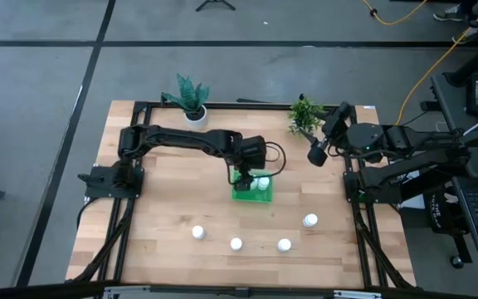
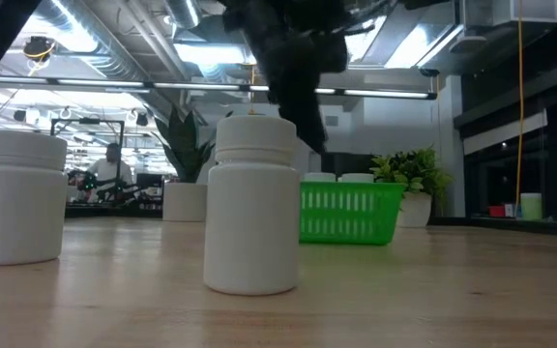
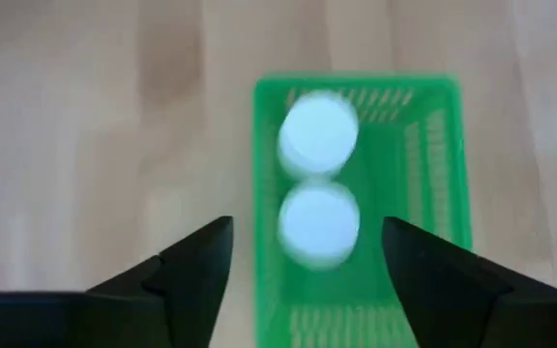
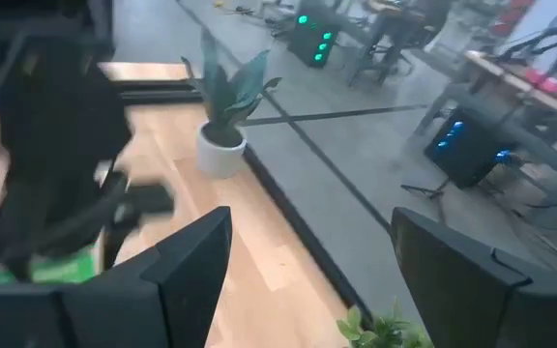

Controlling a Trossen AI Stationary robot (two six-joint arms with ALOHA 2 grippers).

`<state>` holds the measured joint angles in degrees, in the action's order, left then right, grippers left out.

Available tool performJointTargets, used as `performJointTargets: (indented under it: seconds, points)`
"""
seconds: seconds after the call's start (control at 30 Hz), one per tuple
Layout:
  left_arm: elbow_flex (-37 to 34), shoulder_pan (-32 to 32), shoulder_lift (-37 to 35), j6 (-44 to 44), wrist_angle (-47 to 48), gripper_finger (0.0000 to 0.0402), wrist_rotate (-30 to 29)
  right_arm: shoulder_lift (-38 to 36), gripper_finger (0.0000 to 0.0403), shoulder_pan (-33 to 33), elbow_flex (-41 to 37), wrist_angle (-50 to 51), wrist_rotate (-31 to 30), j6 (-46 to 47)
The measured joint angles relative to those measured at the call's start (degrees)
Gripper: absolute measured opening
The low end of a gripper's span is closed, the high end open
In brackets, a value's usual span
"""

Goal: Pick and place pill bottles into a basket
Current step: Put the white pill bottle into the green bin

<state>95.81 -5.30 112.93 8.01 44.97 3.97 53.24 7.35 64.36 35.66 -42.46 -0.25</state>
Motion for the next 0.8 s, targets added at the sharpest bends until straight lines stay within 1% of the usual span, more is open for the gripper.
performJointTargets:
  seconds: [0.07,0.13,0.2,0.27,0.4,0.47,0.53,0.67,0.8]
  points:
    - [1.14,0.00,-1.89,0.11,2.02,0.0277,-2.24,-0.01,0.0284,0.00,0.00,0.78,3.23,0.00]
    - [1.42,0.00,-4.96,0.07,5.33,0.0286,-4.64,0.10,0.0284,0.13,-0.02,2.01,8.11,0.45]
    - [1.57,0.01,-8.28,-0.97,7.14,0.0290,-8.17,0.24,0.0284,1.08,-0.02,4.58,13.11,2.54]
    - [1.57,0.03,-11.85,-3.12,10.55,0.0292,-12.02,0.54,0.0284,3.23,-0.02,8.11,15.99,5.73]
    - [1.57,0.80,-19.12,-9.71,15.58,0.0292,-19.90,1.13,0.0284,10.40,-0.01,17.25,16.86,14.86]
    - [0.97,1.24,-22.33,-13.30,16.94,0.0292,-23.37,2.02,0.0284,14.41,0.20,22.42,17.16,21.67]
    - [-0.81,1.87,-25.38,-16.54,17.69,0.0292,-26.00,3.47,0.0284,18.51,0.65,26.20,19.14,29.18]
    - [-5.77,3.50,-30.24,-19.99,17.88,0.0292,-30.11,8.09,0.0284,26.29,0.74,29.29,24.01,41.20]
    - [-11.51,5.06,-33.12,-22.16,17.99,0.0292,-32.96,13.89,0.0284,30.70,0.74,29.45,26.10,49.74]
